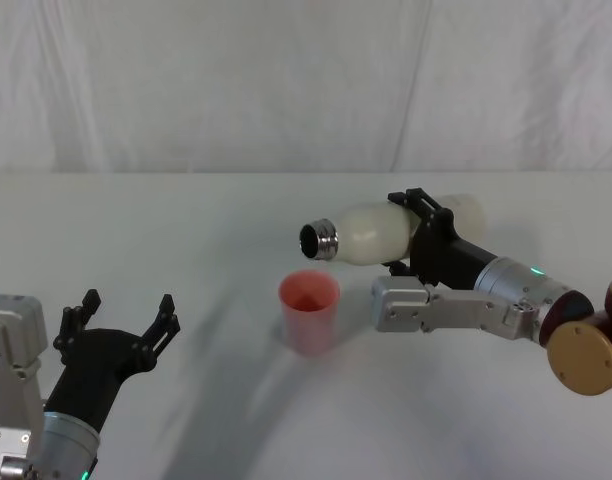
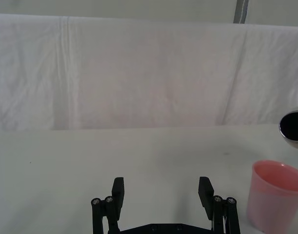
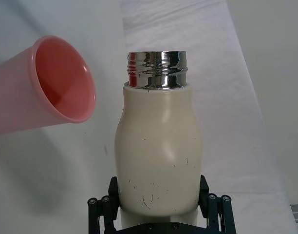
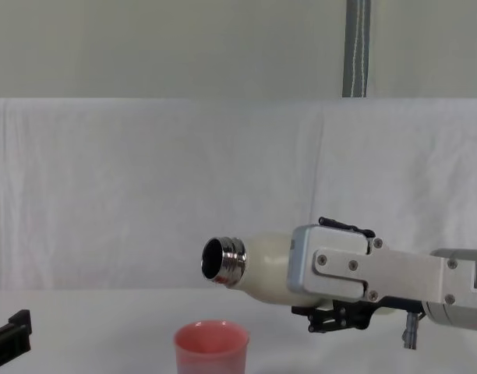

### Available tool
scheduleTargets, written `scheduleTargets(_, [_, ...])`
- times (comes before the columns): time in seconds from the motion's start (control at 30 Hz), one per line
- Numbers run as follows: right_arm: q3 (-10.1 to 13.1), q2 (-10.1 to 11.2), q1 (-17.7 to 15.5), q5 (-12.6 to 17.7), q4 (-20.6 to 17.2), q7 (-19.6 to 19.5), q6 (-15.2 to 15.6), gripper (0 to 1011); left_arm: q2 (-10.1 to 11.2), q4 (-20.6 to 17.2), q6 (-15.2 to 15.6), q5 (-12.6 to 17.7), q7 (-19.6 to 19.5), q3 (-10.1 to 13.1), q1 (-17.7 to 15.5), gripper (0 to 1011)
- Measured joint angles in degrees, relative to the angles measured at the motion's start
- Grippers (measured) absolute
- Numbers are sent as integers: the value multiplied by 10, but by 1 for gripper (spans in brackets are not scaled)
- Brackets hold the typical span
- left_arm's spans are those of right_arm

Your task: Grasp the thermos with one hand and pour water into the cup lid.

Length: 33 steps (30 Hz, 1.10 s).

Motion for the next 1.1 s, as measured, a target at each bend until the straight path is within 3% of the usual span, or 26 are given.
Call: scheduleTargets(1.1, [-9,2,-1,-27,8,-11,11,950,0,0,0,0,0,0,0,1001])
